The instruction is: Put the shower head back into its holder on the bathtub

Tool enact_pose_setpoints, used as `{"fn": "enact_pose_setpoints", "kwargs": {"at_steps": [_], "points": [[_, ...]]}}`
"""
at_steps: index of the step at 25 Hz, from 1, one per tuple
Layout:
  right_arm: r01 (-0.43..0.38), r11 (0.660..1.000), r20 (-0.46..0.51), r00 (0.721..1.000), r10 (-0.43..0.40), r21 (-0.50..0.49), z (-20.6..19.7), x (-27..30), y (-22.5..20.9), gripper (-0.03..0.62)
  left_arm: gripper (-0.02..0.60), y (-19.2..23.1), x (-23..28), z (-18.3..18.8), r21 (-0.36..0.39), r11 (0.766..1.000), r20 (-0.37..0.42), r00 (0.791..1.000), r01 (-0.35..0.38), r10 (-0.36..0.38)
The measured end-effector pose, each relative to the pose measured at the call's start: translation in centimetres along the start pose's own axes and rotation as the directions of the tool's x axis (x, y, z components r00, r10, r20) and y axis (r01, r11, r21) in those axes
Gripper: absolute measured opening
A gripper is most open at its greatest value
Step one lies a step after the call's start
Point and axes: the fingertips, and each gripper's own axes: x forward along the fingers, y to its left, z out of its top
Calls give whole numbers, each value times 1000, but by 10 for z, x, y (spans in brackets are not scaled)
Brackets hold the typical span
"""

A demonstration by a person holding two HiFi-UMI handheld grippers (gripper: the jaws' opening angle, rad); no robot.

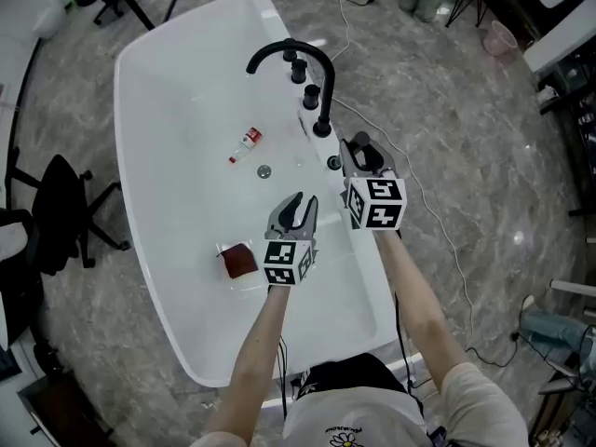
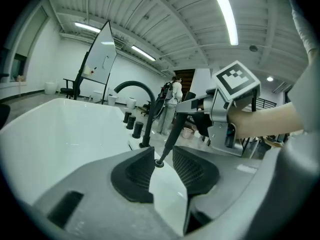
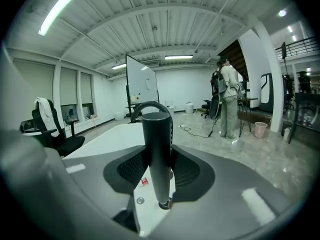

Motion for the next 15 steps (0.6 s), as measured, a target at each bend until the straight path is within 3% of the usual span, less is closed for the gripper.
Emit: {"fn": "enact_pose_setpoints", "kwargs": {"at_steps": [9,15], "points": [[26,999,-105,994,-29,-33,-44,35,-2,140,101,24,-11,-18,-53,998,-34,999,-21,19],[8,993,-100,995,-19,-114,-47,42,9,137,97,31,-13,-15,-51,998,-21,999,-27,26]]}}
